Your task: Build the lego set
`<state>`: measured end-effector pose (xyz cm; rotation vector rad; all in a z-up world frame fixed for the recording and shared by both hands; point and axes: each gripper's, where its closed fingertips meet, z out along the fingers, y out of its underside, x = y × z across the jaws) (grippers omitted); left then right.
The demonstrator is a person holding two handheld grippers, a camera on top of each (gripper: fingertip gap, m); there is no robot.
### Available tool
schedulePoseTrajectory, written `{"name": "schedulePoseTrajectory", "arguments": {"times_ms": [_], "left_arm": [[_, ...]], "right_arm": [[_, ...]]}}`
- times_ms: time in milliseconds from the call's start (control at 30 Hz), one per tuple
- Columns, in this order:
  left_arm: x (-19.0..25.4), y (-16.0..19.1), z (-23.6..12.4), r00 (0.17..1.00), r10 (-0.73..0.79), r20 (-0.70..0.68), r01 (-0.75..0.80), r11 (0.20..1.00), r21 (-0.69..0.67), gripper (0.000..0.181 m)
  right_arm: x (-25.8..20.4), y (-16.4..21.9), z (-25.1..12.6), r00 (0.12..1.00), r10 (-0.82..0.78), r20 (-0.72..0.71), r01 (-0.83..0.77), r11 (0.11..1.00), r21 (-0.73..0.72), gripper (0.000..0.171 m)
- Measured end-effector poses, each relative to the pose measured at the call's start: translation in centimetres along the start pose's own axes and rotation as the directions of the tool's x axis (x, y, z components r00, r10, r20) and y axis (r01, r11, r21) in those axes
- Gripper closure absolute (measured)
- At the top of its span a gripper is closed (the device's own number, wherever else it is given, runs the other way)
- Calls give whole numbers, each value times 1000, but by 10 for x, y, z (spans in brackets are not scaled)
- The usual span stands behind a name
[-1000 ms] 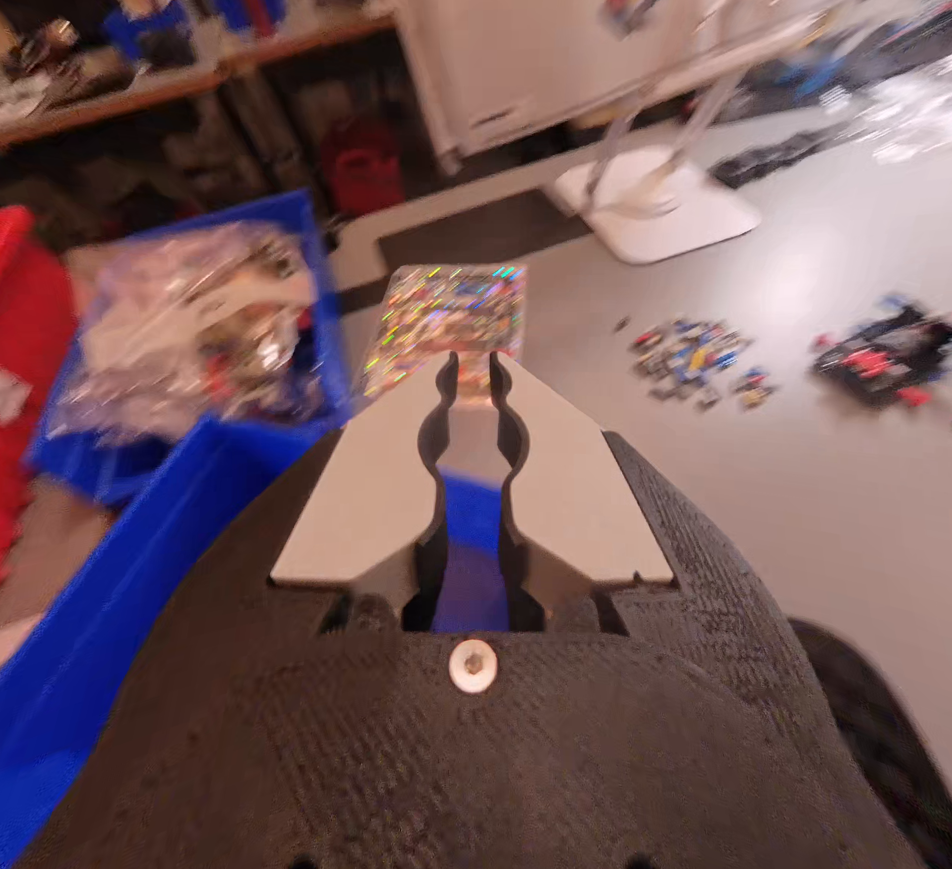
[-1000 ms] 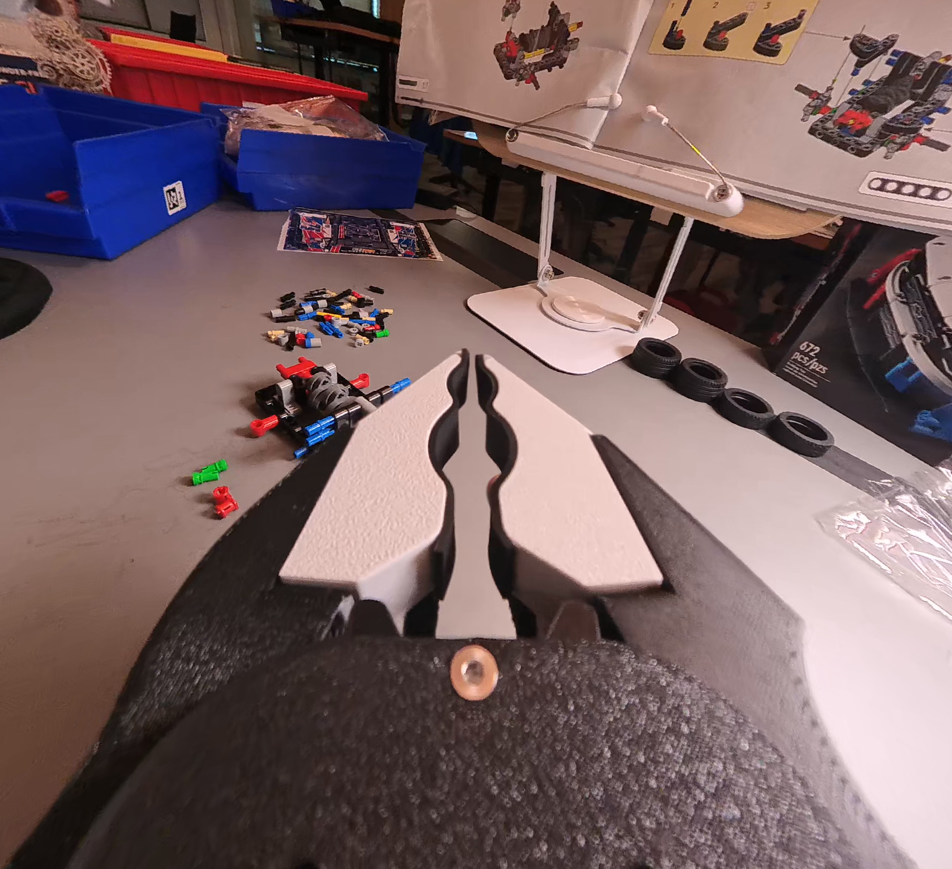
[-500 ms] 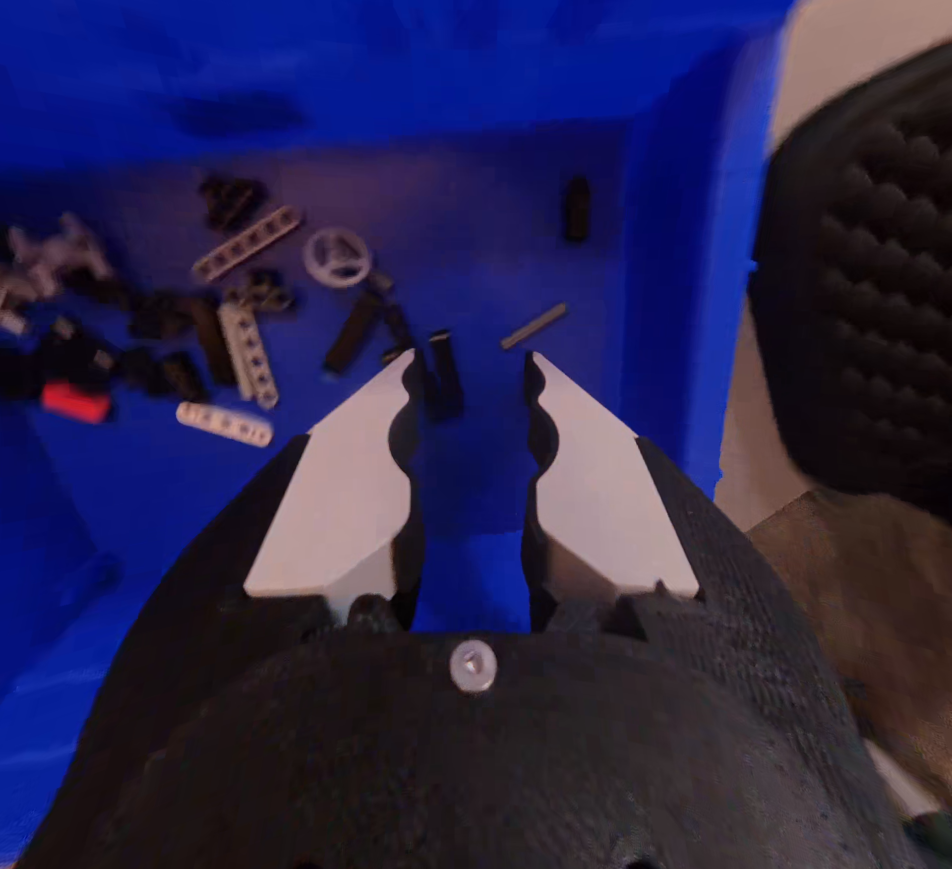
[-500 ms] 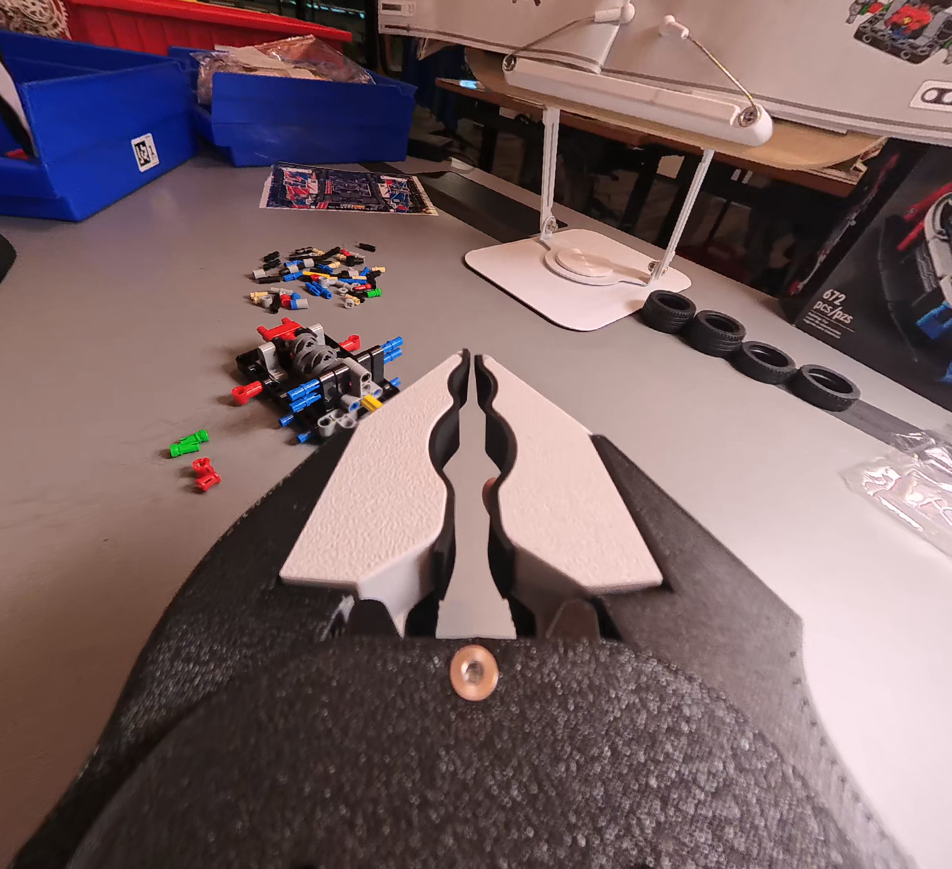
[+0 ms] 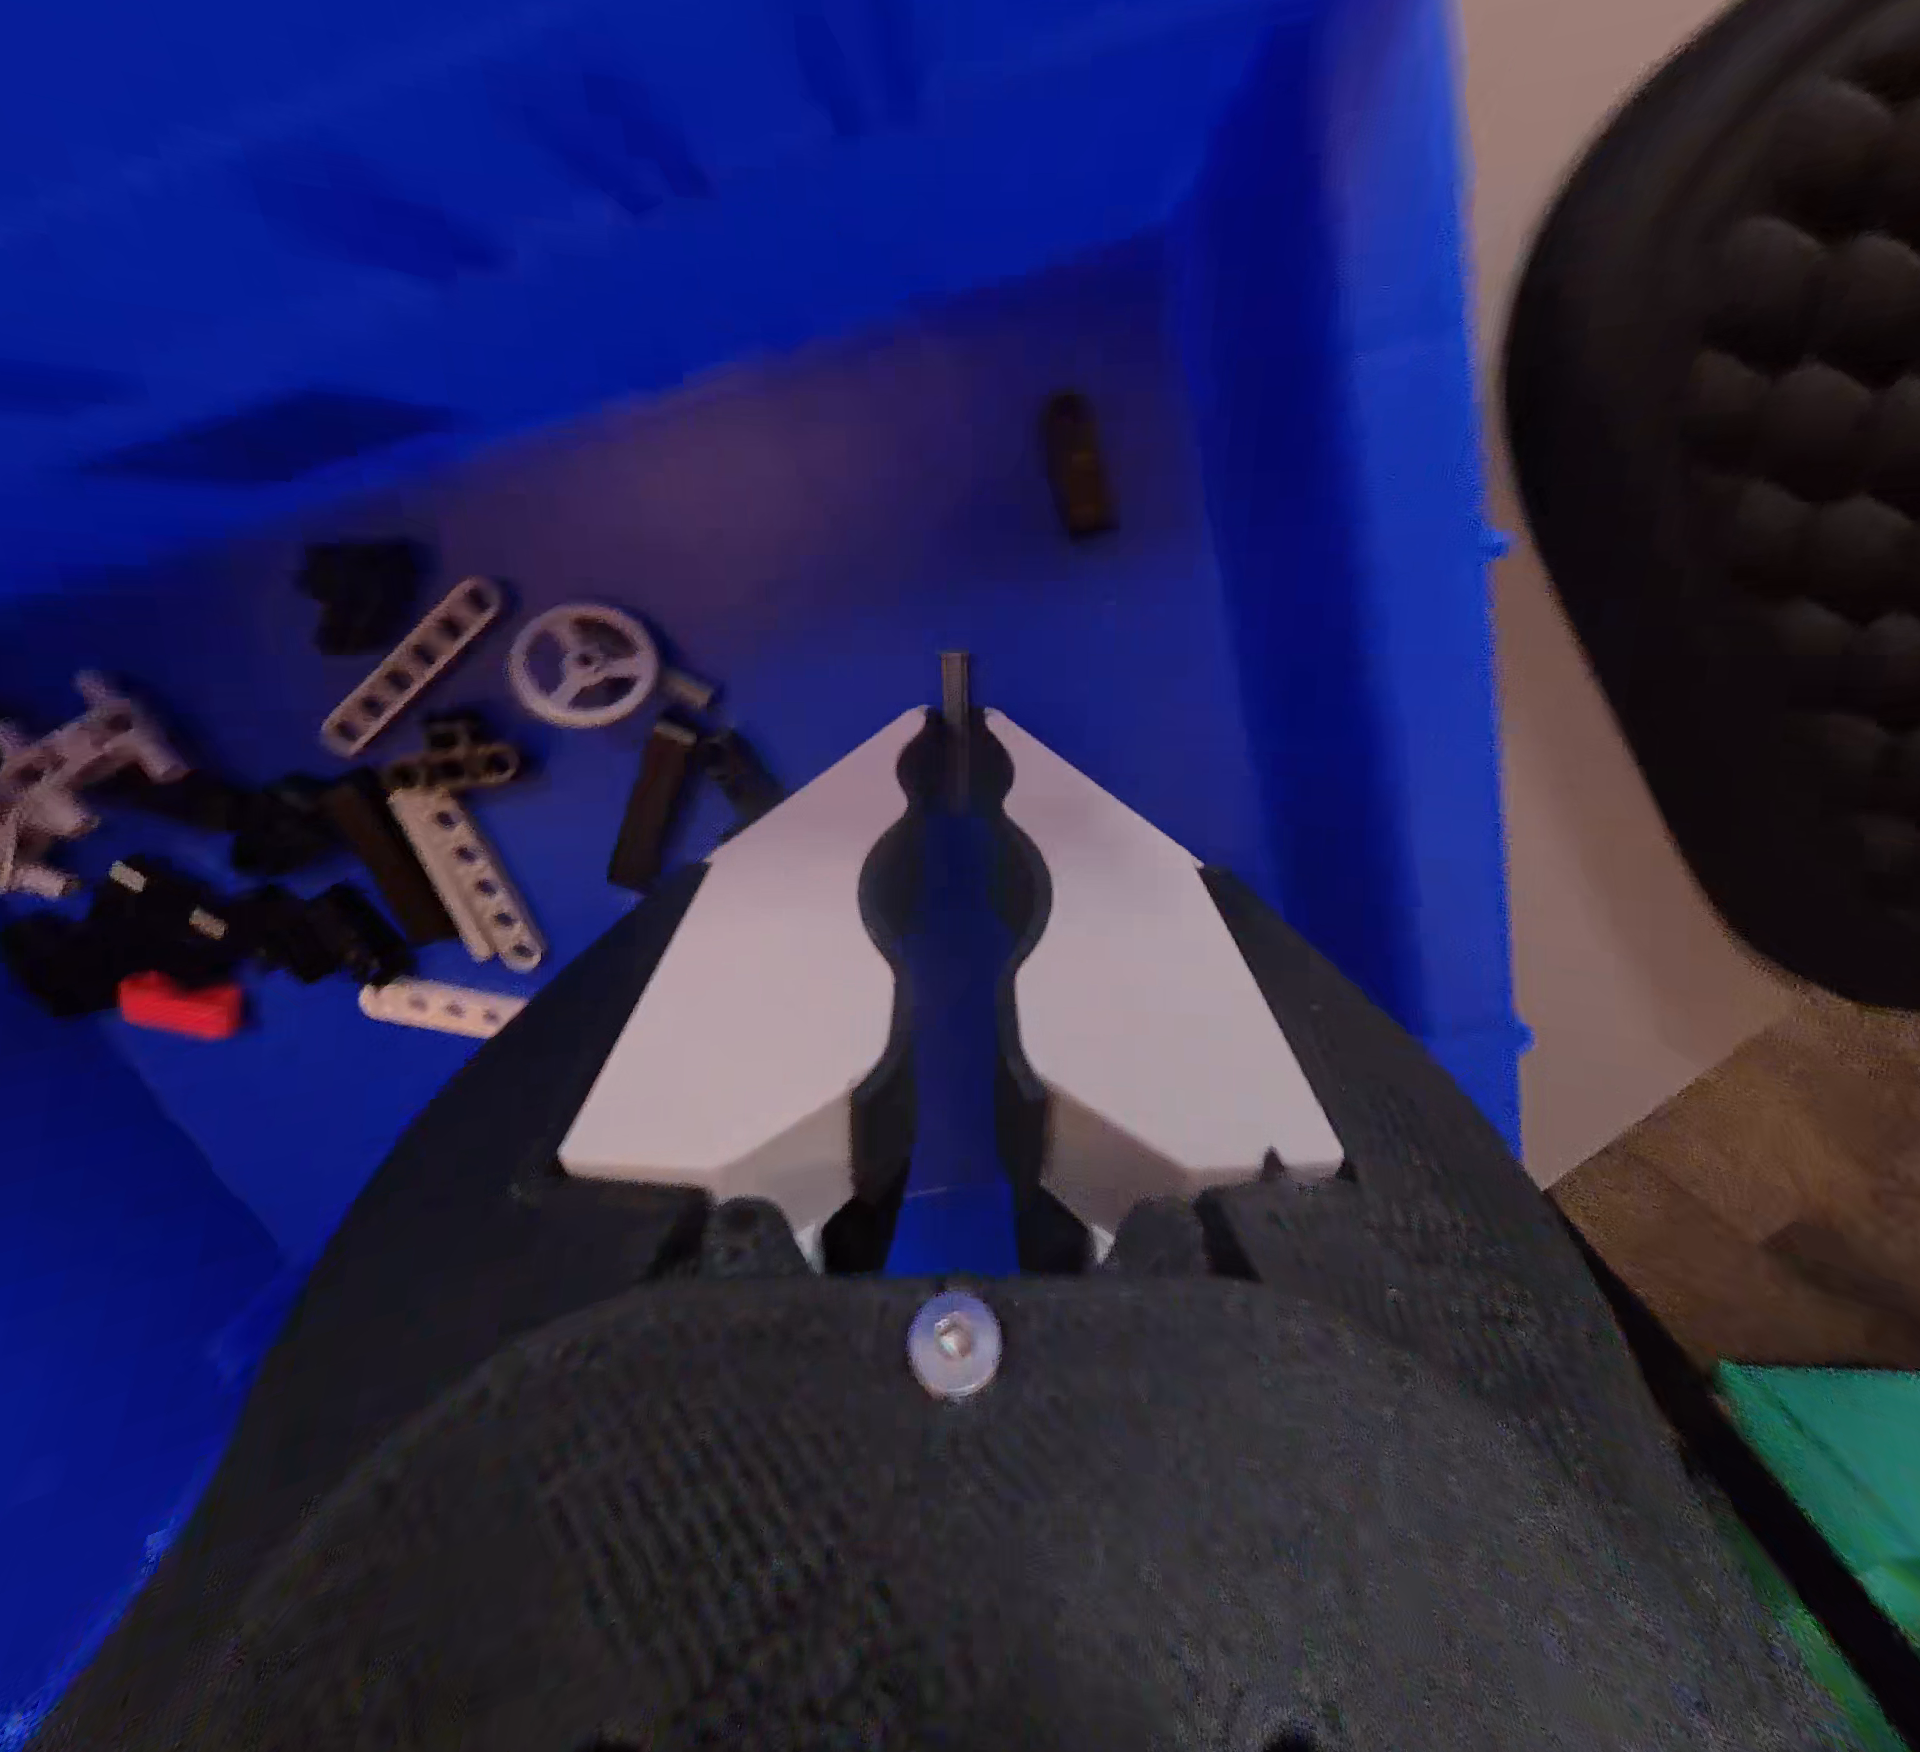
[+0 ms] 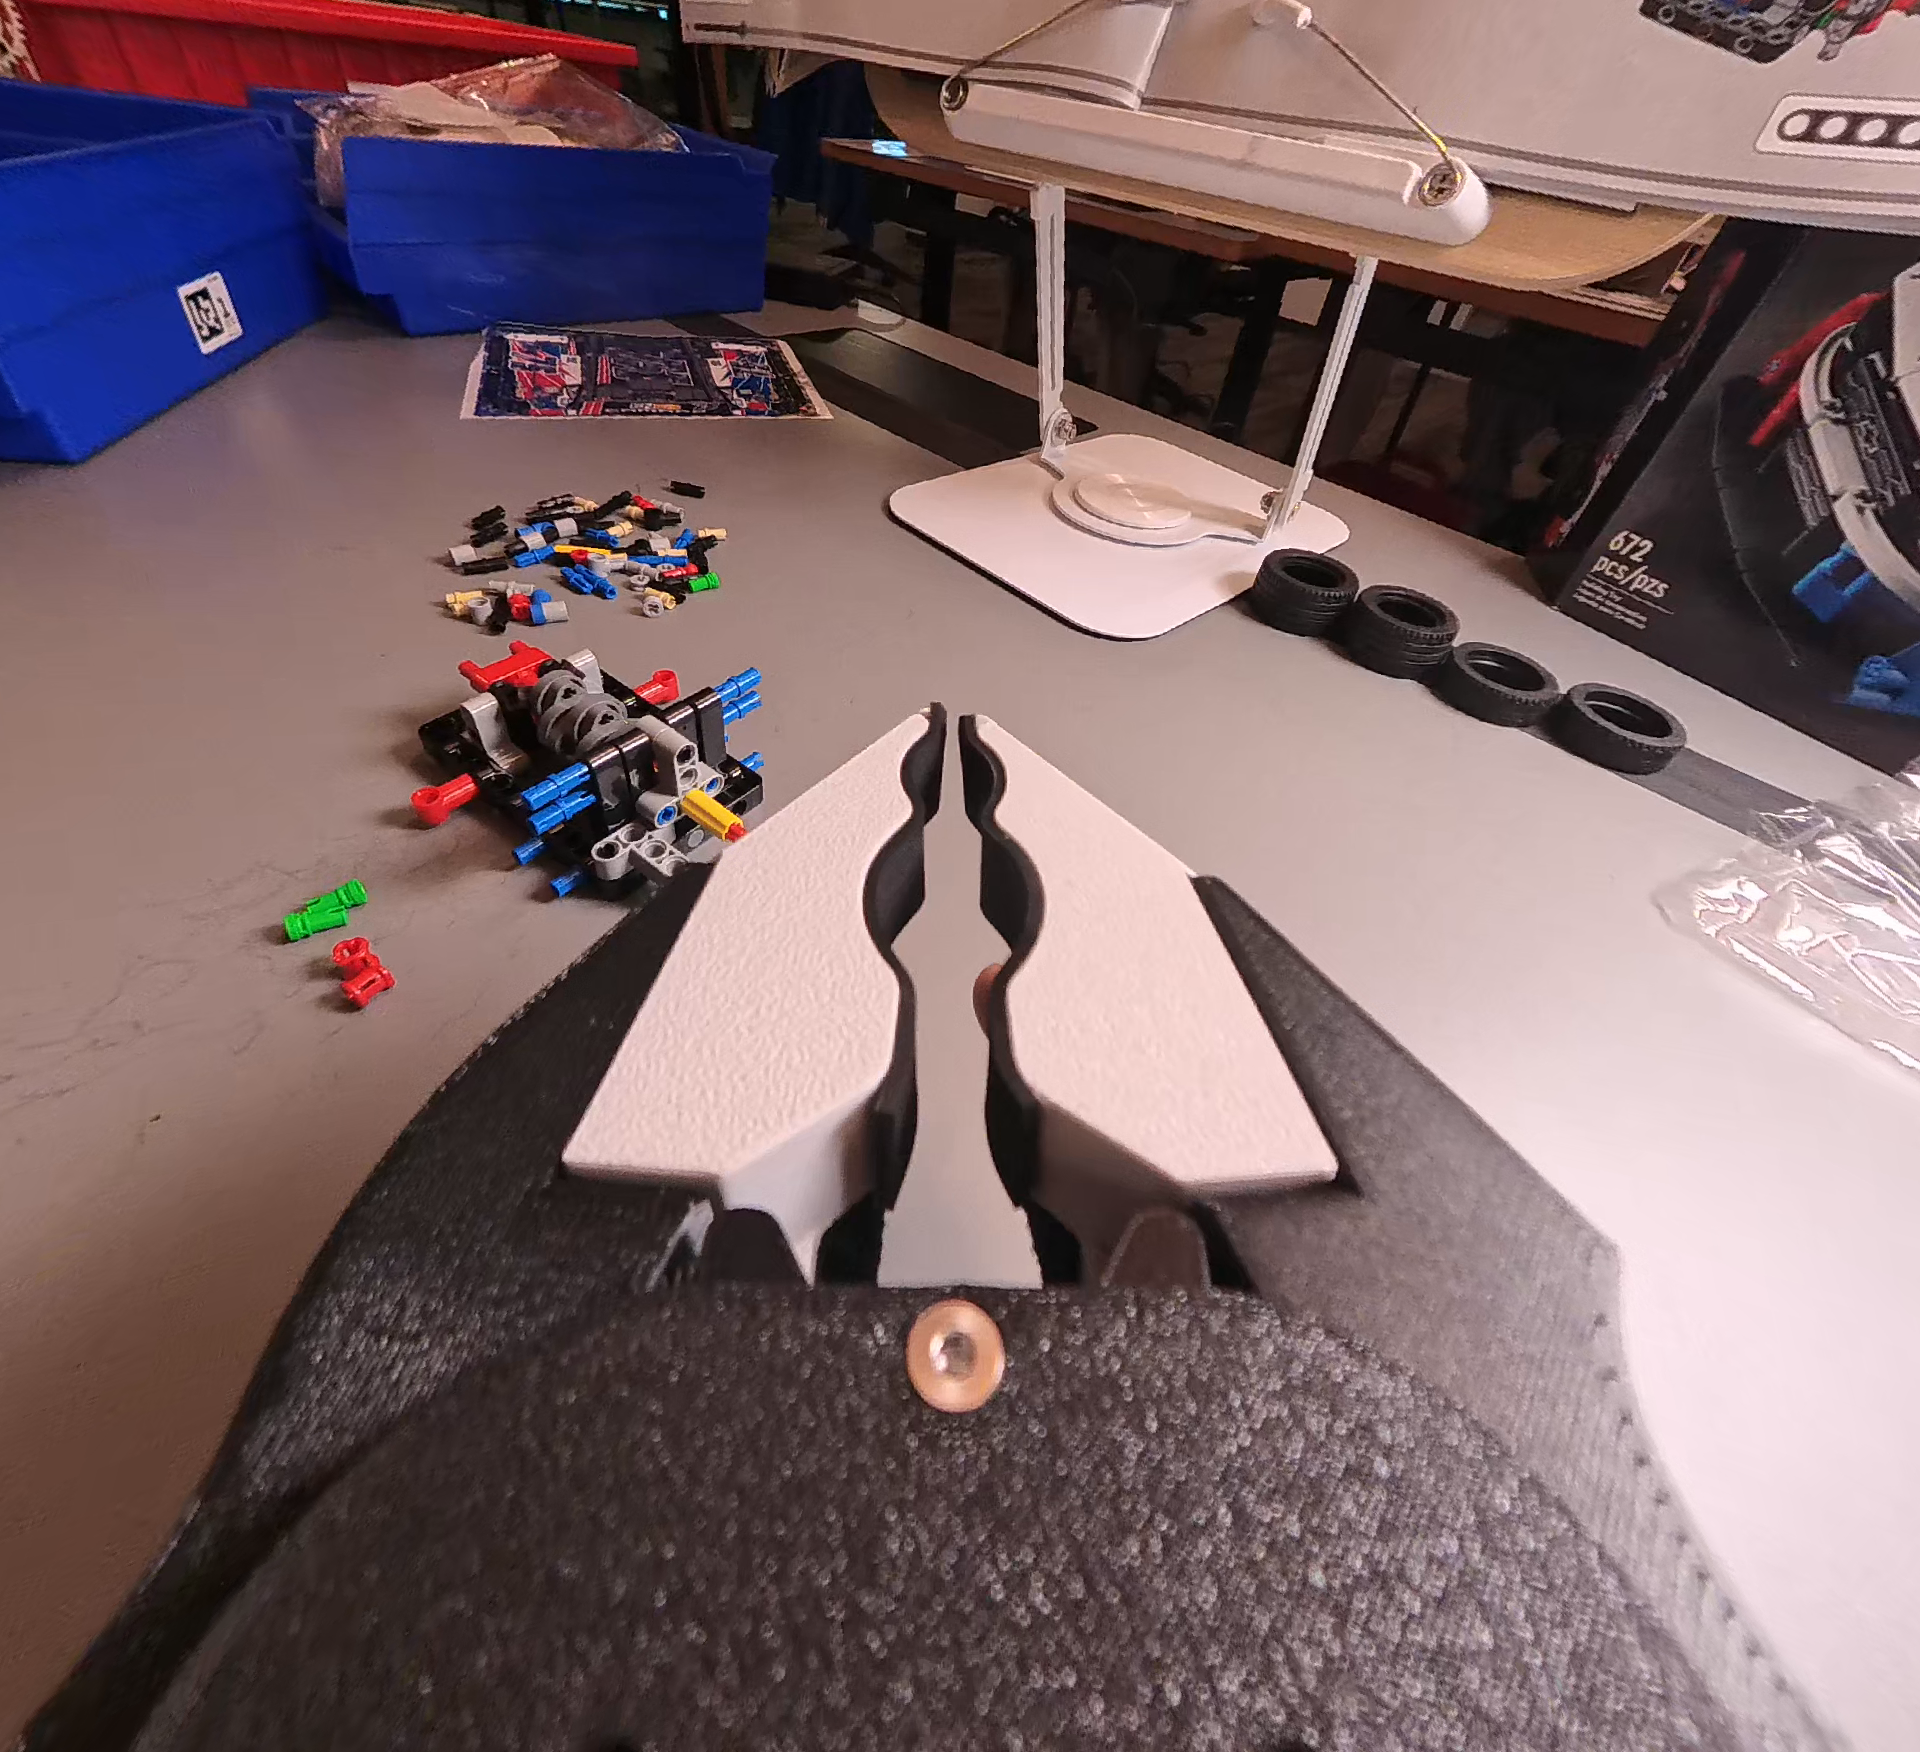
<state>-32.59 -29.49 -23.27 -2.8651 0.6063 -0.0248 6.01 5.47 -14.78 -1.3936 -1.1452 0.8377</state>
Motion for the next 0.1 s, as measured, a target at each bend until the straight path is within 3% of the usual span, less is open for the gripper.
{"name": "schedulePoseTrajectory", "arguments": {"times_ms": [33,100], "left_arm": [[-7,3,-1,999,-30,20,30,1000,-9,177],[-23,4,-4,992,-101,77,100,995,18,177]], "right_arm": [[0,0,0,1000,1,0,-1,1000,0,171],[1,0,-1,1000,3,0,-3,1000,0,170]]}}
